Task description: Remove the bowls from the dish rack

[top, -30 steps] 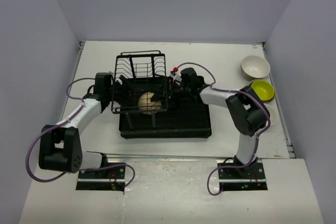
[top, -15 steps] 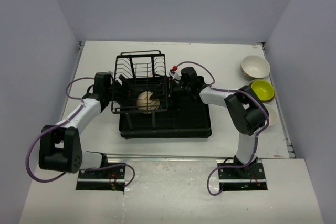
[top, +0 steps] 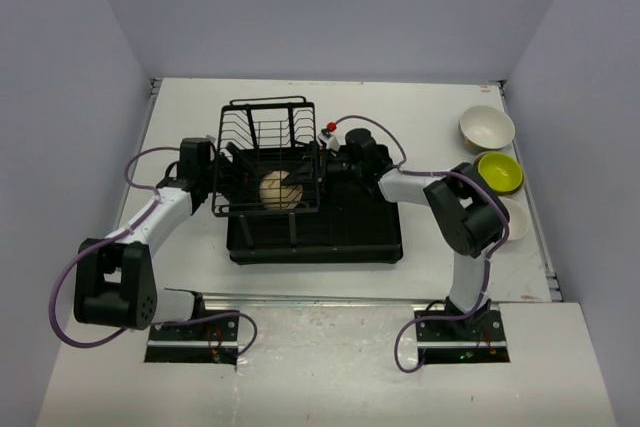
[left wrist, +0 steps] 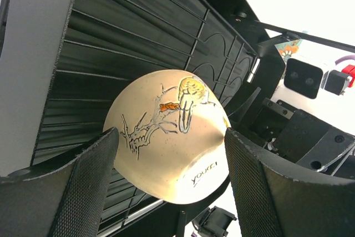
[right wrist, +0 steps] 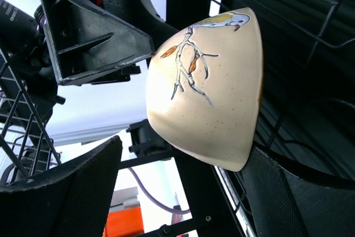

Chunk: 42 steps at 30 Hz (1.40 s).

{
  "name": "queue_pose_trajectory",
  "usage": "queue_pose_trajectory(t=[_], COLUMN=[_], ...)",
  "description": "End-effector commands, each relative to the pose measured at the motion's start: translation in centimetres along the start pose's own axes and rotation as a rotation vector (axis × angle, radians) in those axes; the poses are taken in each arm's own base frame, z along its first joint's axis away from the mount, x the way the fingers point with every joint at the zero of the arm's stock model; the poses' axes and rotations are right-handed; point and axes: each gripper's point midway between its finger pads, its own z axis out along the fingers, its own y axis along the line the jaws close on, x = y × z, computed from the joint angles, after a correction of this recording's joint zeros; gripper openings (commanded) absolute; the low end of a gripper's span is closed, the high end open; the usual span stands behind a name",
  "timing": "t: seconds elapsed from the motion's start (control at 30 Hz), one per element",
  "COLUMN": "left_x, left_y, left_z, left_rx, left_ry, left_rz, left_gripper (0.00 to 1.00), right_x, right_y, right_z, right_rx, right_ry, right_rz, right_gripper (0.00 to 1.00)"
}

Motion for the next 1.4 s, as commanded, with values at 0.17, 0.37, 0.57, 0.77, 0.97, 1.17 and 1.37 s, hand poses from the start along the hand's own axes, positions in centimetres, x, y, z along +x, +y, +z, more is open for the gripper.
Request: queue_pose_trajectory(t=[0.17,0.37,0.57,0.77,0.97,1.17,1.37], left_x=[0.1,0.2,0.1,-0.1,-0.3,-0.3,-0.6], left_y=[-0.7,-0.8,-0.9,-1.2,-1.3,-1.1,-1.2], left_z=[-0.4,-0.5,-0.6,-0.6,-0.7,-0.7,-0.8], left_rx=[0.014,0.015,0.017,0.024,0.025,0.033,0.048], left_ry=[0.021,0.024,0.023,0.019,0.020,0.026,0.022], left_rz=[0.017,0.020,0.023,0.023,0.024,0.017,0.011], left_gripper=[0.77,0.77,0.77,0.77,0.77,0.78,0.78], right_x=[0.7,0.9,0.8,0.4,0.7,1.0,1.6], right_y=[2.4,2.5,2.2,2.1,1.9,1.9,3.0], right_z=[0.2,0.2,0.6,1.3,1.5,1.3,0.8], right_rx=[-0.114,-0.156,-0.175,-0.211,-0.220,-0.271,-0.350], right_ry=[0.011,-0.001,-0.001,-0.013,-0.012,-0.001,0.030], right_rz=[-0.028,0.012,0.051,0.097,0.117,0.129,0.112], right_gripper=[0.77,0.68,0.60,0.45,0.21,0.00,0.00])
